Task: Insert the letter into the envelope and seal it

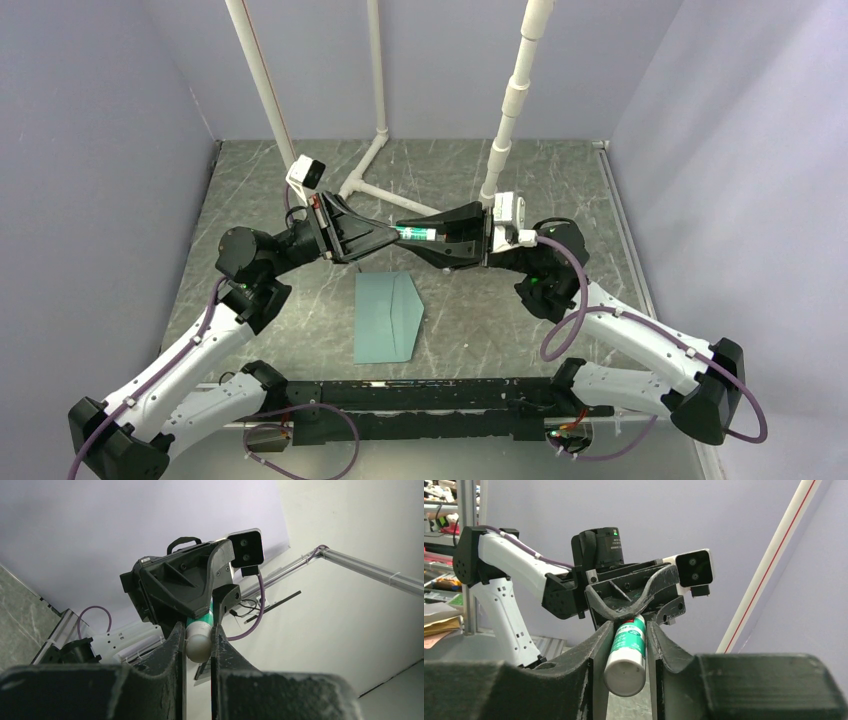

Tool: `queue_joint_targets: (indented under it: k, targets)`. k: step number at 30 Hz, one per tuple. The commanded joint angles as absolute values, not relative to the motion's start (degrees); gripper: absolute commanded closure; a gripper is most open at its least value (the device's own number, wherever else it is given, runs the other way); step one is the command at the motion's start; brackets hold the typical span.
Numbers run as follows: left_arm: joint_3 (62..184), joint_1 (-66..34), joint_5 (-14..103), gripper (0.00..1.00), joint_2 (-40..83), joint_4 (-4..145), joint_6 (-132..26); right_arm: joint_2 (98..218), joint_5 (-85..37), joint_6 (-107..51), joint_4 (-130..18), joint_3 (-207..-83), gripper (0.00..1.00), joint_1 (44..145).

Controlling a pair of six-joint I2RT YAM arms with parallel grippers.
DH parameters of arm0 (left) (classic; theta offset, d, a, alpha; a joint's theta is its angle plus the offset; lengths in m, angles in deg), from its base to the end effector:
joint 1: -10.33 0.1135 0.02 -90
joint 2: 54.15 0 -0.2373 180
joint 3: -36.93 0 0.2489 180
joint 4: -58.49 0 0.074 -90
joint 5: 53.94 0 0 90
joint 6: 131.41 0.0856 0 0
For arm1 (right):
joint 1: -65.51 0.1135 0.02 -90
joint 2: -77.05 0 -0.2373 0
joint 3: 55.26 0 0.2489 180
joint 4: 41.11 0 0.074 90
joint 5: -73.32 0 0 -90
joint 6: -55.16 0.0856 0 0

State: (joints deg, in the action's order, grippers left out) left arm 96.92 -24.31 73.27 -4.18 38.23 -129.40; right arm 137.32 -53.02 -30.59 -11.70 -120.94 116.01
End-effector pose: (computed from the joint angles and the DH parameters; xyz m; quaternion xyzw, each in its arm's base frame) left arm 0.1641 -0.1763 0.4102 0.0354 0.5459 -0.7973 0.2552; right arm 0.1310 0.2386 0.4247 -0.4270 0.2961 0.5155 0.6814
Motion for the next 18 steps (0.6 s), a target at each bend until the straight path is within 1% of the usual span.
queue_joint_targets:
  k: [1,3,5,9,11,12,13,15,16,18]
  targets:
    - [97.28,-24.38,73.39,0.97,-5.02,35.20,-129.38,137.44,-53.11,-31.39,-12.94,-123.00,0.64,116.58]
    - [97.20,-24.39,73.33,0.97,-5.07,35.21,-129.39,137.51,-53.07,-31.56,-13.09,-123.00,0.63,116.58]
    - [97.11,-24.36,73.19,0.98,-5.15,35.29,-129.34,137.45,-53.35,-31.86,-13.04,-122.97,0.68,116.61]
    - [97.14,-24.39,72.86,0.98,-5.61,36.41,-128.52,136.98,-53.42,-31.72,-12.36,-122.59,0.80,116.58]
    - [97.15,-24.39,72.89,0.97,-5.65,36.91,-128.26,136.63,-53.29,-31.59,-12.22,-122.56,0.81,116.58]
    - [97.07,-24.39,72.88,0.97,-5.64,36.81,-128.37,136.51,-53.25,-31.55,-12.36,-122.61,0.79,116.58]
    - [97.02,-24.36,72.88,0.97,-5.57,36.59,-128.46,136.43,-53.20,-31.41,-12.46,-122.71,0.75,116.62]
    - [96.94,-24.39,72.97,0.97,-5.39,36.27,-128.63,136.38,-52.95,-31.21,-12.29,-122.67,0.64,116.59]
    - [96.93,-24.38,72.97,0.97,-5.30,36.05,-128.72,136.40,-52.82,-31.23,-12.12,-122.58,0.61,116.58]
    - [96.80,-24.38,72.98,0.97,-5.19,35.46,-128.99,136.50,-52.72,-31.28,-12.03,-122.56,0.60,116.59]
